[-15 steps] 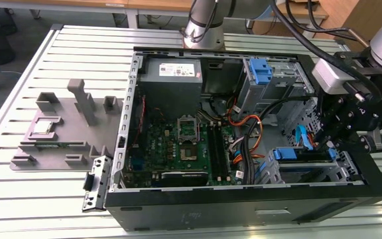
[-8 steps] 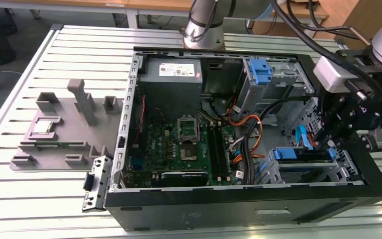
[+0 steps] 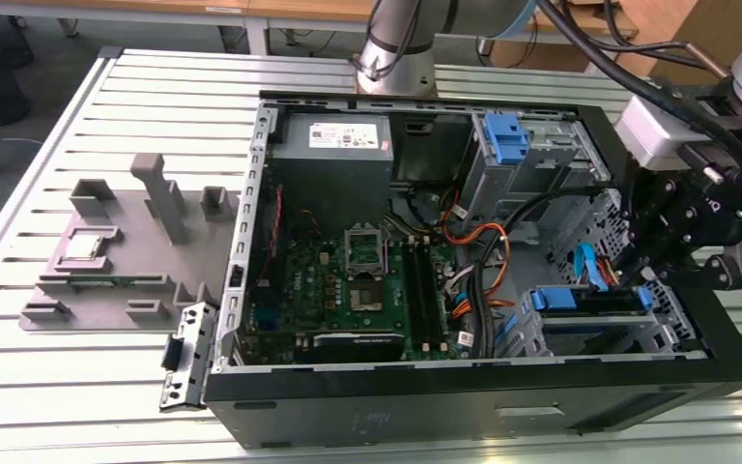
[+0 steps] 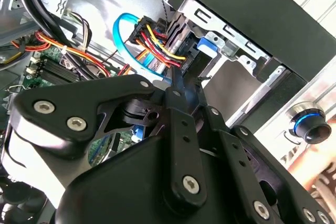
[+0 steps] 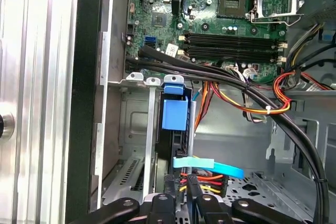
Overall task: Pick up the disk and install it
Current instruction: 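Insert the second disk wire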
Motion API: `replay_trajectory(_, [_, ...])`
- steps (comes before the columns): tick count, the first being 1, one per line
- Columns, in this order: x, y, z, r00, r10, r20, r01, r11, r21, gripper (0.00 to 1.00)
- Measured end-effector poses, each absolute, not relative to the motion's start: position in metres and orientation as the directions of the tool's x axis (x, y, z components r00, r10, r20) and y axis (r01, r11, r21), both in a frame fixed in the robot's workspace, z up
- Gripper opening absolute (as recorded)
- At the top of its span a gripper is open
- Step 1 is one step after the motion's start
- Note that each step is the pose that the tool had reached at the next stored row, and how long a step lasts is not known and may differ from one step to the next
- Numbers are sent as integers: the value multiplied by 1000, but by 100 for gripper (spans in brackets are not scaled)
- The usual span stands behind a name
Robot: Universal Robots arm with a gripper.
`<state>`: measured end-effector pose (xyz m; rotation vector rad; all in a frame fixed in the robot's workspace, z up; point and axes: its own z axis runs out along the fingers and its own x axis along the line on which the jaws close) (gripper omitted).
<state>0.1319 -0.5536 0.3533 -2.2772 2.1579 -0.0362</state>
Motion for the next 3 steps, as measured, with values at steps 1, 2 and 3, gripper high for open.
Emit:
replay_trajectory(1, [132, -554, 354, 54, -998, 14, -998, -54, -19, 24])
replay_trajectory(2, [132, -554, 354, 54, -998, 14, -998, -54, -19, 24])
replay_trajectory(3, [132, -554, 354, 54, -998, 14, -998, -54, -19, 24])
